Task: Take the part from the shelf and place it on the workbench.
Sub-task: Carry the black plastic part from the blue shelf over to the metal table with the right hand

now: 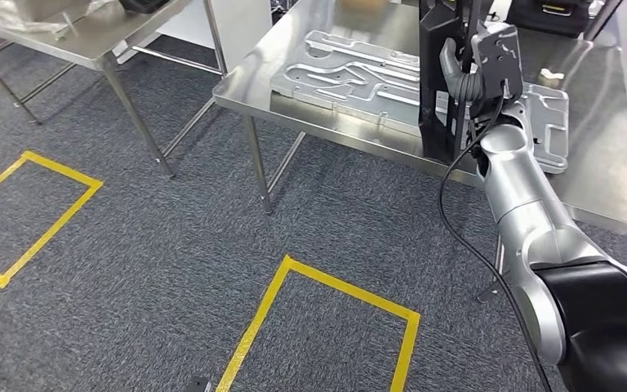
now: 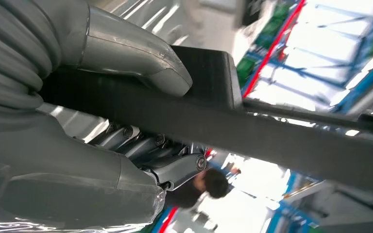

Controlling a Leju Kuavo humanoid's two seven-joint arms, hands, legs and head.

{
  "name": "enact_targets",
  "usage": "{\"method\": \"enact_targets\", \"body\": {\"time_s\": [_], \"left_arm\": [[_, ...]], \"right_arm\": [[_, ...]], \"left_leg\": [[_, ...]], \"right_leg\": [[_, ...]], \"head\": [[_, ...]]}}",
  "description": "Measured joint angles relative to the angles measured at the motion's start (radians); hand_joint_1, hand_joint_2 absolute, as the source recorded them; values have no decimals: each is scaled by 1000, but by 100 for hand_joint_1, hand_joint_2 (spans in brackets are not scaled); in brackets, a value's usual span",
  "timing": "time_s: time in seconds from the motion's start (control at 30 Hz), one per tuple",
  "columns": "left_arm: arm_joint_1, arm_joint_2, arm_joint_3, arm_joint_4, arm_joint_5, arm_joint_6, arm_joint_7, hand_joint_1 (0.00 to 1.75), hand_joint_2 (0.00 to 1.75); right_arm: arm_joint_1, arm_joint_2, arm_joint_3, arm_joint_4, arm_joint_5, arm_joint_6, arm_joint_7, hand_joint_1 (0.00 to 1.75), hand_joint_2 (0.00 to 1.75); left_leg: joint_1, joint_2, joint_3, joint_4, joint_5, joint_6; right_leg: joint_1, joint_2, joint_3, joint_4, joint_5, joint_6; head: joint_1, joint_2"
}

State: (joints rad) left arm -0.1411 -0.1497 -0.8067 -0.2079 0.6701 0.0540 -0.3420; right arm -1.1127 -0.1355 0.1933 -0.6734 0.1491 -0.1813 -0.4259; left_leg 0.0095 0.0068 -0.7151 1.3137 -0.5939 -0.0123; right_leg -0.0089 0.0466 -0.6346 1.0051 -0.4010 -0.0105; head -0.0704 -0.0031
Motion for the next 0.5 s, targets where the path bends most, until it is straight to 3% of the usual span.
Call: {"method": "enact_targets", "body": {"time_s": [0.03, 0.07, 0.13, 0.2, 0.27, 0.3, 0.37, 0.4, 0.43, 0.47, 0.5], "left_arm": [[1, 1, -2, 0, -1, -1, 1, 0, 175], [1, 2, -3, 0, -1, -2, 1, 0, 175], [1, 4, -4, 0, -2, -3, 1, 0, 175], [2, 6, -4, 0, -2, -4, 2, 0, 175], [2, 6, -5, 0, -2, -4, 2, 0, 175], [0, 6, -5, 0, -2, -5, 2, 0, 175], [-2, 6, -5, 0, -1, -8, 0, 0, 175], [-1, 6, -5, 0, 0, -11, 0, 0, 175], [1, 6, -5, 0, 4, -13, 0, 0, 175], [5, 7, -5, 0, 7, -16, 0, 0, 175], [8, 7, -4, 0, 11, -18, 2, 0, 175]], "right_arm": [[4, -1, 0, 0, 3, -1, 4, 175, 175], [7, -1, 0, -1, 6, -2, 7, 175, 175], [8, -2, 0, -2, 8, -3, 11, 175, 175], [10, -4, 0, -3, 8, -5, 12, 175, 175], [13, -13, 0, -3, 8, -6, 13, 175, 175], [15, -18, 0, -4, 8, -6, 13, 175, 175], [15, -27, 0, -6, 9, -5, 17, 175, 175], [15, -29, 0, -8, 11, -5, 21, 175, 175], [15, -30, 1, -10, 14, -5, 28, 175, 175], [16, -30, 1, -11, 18, -5, 37, 175, 175], [17, -30, 1, -12, 22, -4, 46, 175, 175]], "left_leg": [[0, -3, 2, -17, 24, 2], [0, -10, 22, -73, 63, 5], [2, -51, 80, -215, 130, 16], [3, -79, 109, -282, 148, 24], [1, -64, 114, -289, 150, 30], [2, -53, 117, -296, 154, 35], [5, -30, 124, -311, 162, 46], [5, -18, 126, -314, 163, 49], [4, -7, 126, -315, 163, 50], [4, 6, 126, -315, 162, 50], [4, 19, 126, -314, 160, 49]], "right_leg": [[0, 17, 0, 1, 0, 0], [0, 34, 0, 3, -1, 1], [0, 63, -2, 8, -2, 6], [-4, 88, -9, 10, -1, 18], [-9, 110, -14, 7, 4, 34], [-9, 101, -16, 8, 3, 40], [-5, 40, -40, 56, -29, 51], [-5, 0, -67, 112, -59, 55], [-7, -26, -101, 181, -91, 59], [-10, -37, -132, 244, -114, 63], [-14, -42, -150, 277, -118, 67]], "head": [[0, 0], [0, 0], [0, 0], [0, 0], [0, 0], [0, 0], [0, 0], [0, 0], [0, 0], [0, 0], [0, 0]]}}
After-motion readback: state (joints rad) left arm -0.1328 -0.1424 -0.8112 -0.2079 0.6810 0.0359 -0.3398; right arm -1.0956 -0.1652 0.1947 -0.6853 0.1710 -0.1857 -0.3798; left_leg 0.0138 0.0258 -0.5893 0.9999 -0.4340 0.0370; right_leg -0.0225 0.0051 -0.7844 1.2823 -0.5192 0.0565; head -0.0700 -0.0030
